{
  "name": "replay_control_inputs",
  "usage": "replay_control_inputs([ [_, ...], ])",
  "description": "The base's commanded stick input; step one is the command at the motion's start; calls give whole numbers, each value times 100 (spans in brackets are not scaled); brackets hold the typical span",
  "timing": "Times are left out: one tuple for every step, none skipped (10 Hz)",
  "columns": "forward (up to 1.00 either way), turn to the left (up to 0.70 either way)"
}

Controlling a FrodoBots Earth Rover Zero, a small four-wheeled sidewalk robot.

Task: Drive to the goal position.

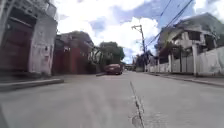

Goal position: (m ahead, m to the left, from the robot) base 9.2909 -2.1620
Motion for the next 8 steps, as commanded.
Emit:
replay_control_inputs([
  [70, 0],
  [70, 0],
  [70, 0],
  [70, 0],
  [70, 0],
  [70, 0],
  [70, 0],
  [70, 0],
])
